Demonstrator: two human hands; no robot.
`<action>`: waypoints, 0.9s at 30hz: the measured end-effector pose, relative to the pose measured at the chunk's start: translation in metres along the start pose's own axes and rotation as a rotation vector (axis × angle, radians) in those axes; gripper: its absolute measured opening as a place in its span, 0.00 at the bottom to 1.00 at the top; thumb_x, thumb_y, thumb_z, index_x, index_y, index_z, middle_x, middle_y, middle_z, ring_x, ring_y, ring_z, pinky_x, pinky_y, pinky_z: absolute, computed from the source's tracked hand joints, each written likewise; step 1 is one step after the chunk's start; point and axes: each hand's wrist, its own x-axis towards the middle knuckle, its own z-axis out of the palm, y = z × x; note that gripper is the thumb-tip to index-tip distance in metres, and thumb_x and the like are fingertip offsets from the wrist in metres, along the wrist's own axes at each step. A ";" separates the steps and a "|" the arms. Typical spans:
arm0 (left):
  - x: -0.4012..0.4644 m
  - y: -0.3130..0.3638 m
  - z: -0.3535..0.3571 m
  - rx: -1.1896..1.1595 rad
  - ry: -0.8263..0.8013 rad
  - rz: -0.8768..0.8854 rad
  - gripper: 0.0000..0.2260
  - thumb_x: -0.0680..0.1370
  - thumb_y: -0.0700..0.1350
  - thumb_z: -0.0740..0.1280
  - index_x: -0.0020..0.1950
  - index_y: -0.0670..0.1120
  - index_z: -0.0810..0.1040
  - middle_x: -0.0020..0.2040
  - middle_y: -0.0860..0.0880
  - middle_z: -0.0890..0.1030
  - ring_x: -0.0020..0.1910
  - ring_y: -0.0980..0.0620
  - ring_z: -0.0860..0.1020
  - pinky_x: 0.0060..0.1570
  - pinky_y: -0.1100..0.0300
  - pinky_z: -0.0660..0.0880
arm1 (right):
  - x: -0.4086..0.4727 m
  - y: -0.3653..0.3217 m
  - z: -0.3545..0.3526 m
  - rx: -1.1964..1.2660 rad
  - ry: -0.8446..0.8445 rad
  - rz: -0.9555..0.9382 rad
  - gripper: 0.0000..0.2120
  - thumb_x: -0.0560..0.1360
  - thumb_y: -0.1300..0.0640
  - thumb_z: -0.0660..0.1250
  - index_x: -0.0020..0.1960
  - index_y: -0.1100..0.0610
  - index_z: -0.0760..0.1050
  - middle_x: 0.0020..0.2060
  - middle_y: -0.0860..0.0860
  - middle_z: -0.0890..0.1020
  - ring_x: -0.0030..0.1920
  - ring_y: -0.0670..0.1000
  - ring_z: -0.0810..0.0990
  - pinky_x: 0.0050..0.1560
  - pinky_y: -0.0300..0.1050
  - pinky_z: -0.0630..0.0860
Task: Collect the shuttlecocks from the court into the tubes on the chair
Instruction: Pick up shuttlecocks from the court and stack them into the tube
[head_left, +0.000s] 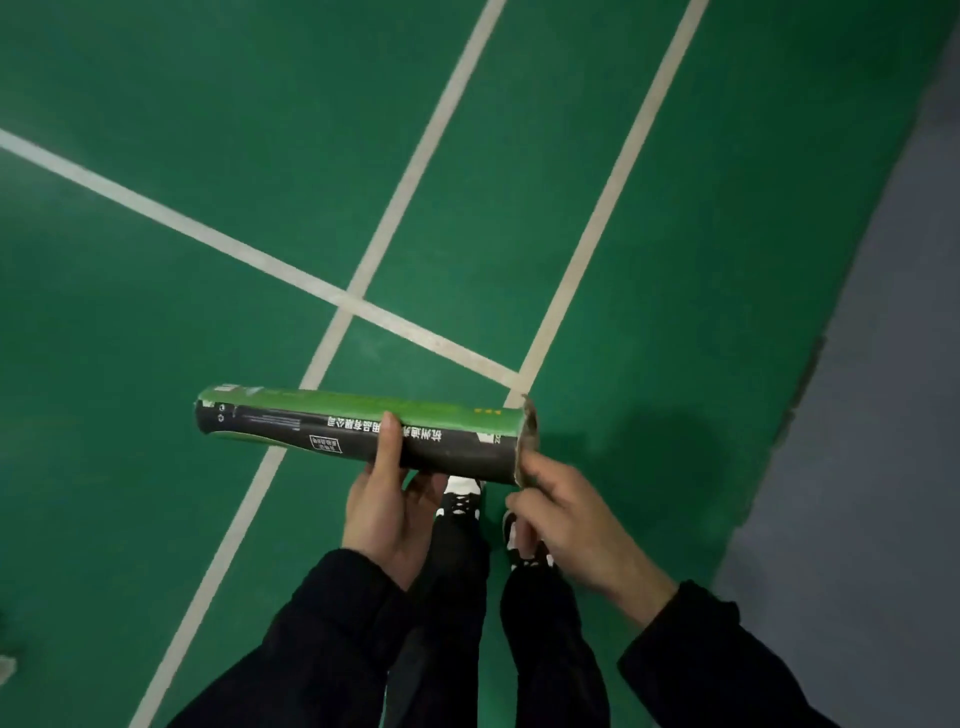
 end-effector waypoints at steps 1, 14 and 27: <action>-0.013 0.002 -0.005 -0.029 -0.017 0.032 0.29 0.71 0.58 0.73 0.64 0.39 0.77 0.55 0.42 0.84 0.51 0.48 0.84 0.49 0.56 0.82 | -0.004 -0.010 0.000 -0.037 -0.085 0.047 0.17 0.75 0.52 0.62 0.61 0.54 0.77 0.27 0.50 0.80 0.29 0.49 0.80 0.34 0.42 0.74; -0.158 -0.045 -0.287 -0.702 0.380 0.198 0.31 0.72 0.57 0.72 0.68 0.39 0.75 0.56 0.42 0.86 0.54 0.48 0.84 0.48 0.55 0.81 | -0.094 -0.009 0.245 -0.458 -0.629 0.072 0.05 0.80 0.60 0.68 0.54 0.53 0.80 0.28 0.45 0.83 0.28 0.43 0.79 0.31 0.37 0.74; -0.239 -0.193 -0.647 -1.171 0.567 0.195 0.39 0.70 0.60 0.75 0.72 0.36 0.73 0.67 0.35 0.79 0.66 0.37 0.79 0.57 0.48 0.79 | -0.221 0.151 0.581 -0.786 -1.027 0.439 0.16 0.76 0.56 0.70 0.61 0.59 0.74 0.38 0.58 0.82 0.24 0.51 0.76 0.23 0.40 0.70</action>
